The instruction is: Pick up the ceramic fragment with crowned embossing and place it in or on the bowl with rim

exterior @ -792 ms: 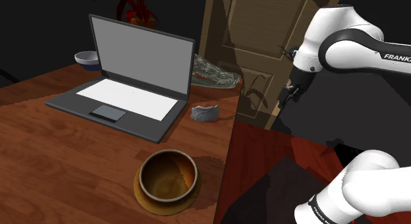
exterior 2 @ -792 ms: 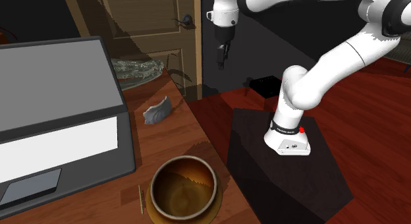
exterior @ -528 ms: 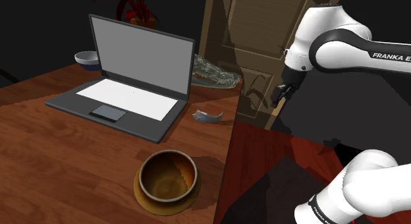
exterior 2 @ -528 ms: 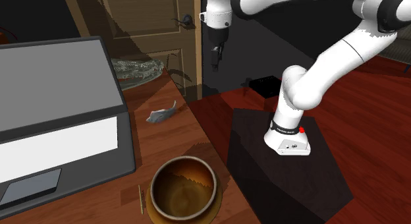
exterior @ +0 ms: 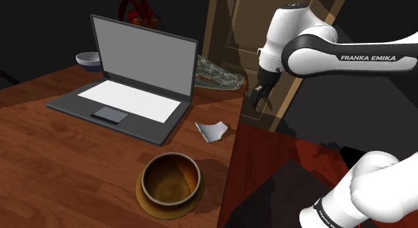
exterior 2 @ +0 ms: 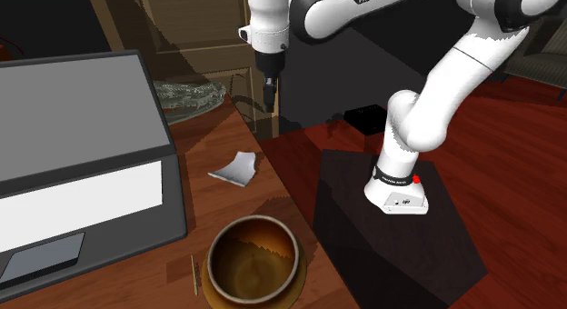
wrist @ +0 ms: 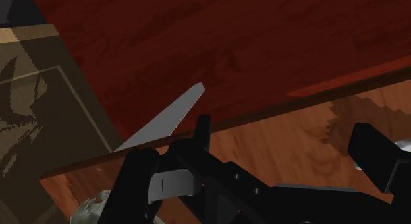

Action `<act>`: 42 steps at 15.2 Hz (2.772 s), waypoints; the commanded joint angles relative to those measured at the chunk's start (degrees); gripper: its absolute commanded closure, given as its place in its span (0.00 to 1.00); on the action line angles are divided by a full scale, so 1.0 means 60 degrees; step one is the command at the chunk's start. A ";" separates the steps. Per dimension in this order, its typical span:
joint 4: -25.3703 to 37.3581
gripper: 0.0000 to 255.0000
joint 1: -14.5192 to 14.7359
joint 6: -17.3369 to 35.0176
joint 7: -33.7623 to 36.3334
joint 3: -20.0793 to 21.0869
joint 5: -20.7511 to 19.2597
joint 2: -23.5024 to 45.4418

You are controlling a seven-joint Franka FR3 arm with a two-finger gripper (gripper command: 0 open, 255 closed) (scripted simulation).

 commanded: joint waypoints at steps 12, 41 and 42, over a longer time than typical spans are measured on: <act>0.2848 0.00 0.0883 0.0754 0.0138 0.1666 -0.1477 0.3637; 0.3349 1.00 0.1199 0.1587 0.0384 0.1998 -0.2511 0.5162; 0.3349 1.00 0.1199 0.1587 0.0384 0.1998 -0.2511 0.5162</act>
